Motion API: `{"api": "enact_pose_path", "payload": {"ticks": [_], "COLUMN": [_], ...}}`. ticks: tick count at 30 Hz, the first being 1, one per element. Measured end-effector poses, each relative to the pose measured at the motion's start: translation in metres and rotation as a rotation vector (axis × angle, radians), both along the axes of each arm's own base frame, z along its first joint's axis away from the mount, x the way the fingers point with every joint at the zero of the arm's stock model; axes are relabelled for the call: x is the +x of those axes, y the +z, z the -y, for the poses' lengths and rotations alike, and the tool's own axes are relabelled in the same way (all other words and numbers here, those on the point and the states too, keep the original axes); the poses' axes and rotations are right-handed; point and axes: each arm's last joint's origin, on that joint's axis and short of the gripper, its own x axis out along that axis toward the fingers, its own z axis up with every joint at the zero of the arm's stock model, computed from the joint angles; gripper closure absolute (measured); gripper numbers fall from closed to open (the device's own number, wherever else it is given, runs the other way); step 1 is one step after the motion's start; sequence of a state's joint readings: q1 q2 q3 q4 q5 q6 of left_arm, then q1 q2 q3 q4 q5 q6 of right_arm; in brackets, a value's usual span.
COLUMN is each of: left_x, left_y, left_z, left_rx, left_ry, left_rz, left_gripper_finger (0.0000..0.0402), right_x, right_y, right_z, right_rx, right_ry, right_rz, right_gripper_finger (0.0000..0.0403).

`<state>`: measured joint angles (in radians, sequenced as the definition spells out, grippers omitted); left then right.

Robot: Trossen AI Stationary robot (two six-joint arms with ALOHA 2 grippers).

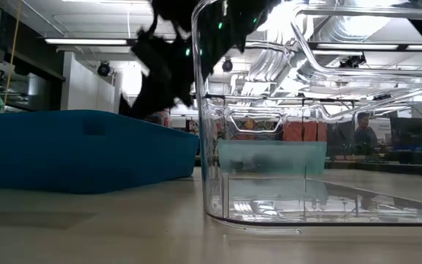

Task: Sort candy
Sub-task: Put the chocolate bar into the blue bin

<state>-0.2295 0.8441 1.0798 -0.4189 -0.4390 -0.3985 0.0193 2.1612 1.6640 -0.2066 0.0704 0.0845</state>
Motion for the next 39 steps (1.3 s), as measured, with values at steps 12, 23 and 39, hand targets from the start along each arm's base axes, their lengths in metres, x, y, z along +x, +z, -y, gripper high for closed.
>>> {"api": "enact_pose_path", "payload": {"ticks": [12, 23, 39], "left_x": [0.003, 0.003, 0.003], "left_y": [-0.002, -0.002, -0.002], "left_z": [0.001, 0.001, 0.000], "left_rx": [0.002, 0.003, 0.069], "left_ry": [0.000, 0.000, 0.024], "left_rz": [-0.012, -0.012, -0.025], "left_gripper_finger": [0.0216, 0.0216, 0.0216], "right_x": [0.007, -0.001, -0.131], "right_y": [-0.019, 0.009, 0.107], "right_z": [0.000, -0.002, -0.010], "right_rx": [0.142, 0.076, -0.072], "right_ry": [-0.123, -0.007, 0.003], "right_rz": [-0.054, -0.032, -0.279], "right_gripper_finger": [0.0290, 0.0128, 0.0124]}}
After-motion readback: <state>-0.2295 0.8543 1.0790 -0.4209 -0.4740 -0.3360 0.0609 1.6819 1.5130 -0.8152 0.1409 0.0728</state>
